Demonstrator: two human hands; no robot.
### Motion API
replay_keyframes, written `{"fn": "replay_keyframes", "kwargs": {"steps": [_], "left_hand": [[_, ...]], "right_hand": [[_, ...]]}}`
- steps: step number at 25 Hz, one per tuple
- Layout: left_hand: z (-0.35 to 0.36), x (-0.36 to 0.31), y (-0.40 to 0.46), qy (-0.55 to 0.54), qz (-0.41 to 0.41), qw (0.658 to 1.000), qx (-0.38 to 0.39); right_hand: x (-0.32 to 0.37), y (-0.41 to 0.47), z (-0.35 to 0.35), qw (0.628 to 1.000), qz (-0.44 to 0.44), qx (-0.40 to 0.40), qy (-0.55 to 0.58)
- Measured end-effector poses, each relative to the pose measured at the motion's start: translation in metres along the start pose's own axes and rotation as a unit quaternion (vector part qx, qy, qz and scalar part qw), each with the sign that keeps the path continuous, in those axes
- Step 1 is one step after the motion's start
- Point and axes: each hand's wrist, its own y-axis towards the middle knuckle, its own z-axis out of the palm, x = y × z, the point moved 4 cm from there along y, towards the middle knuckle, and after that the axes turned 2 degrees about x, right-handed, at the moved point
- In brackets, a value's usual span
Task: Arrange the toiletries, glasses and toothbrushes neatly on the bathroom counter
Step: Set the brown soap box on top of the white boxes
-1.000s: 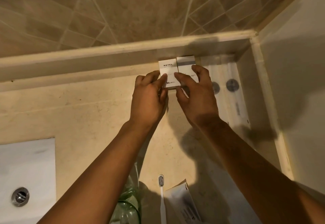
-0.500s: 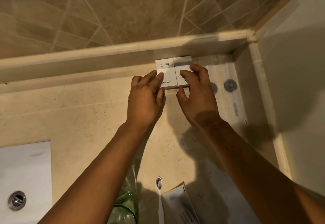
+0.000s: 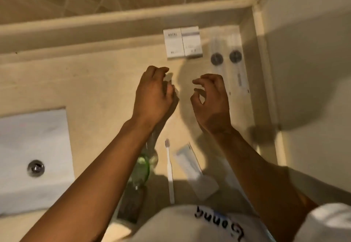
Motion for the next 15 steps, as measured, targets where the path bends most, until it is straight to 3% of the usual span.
{"fn": "replay_keyframes", "kwargs": {"steps": [3,6,10,15], "left_hand": [[0.011,-0.024,-0.052,-0.011,0.011,1.000,0.022],[0.013,-0.037,-0.106,-0.046,0.018,0.999,0.015],[0.012,-0.036,-0.168,-0.064,-0.008,0.997,0.029],[-0.001,-0.022,-0.232,-0.077,0.019,0.997,0.022]], "right_hand": [[0.000,-0.055,-0.011,0.999,-0.014,0.021,-0.038],[-0.008,-0.107,-0.022,0.994,0.028,0.080,-0.067],[-0.008,-0.163,-0.023,0.984,0.028,0.152,-0.088],[0.007,-0.201,-0.005,0.975,-0.004,0.198,-0.106]]}}
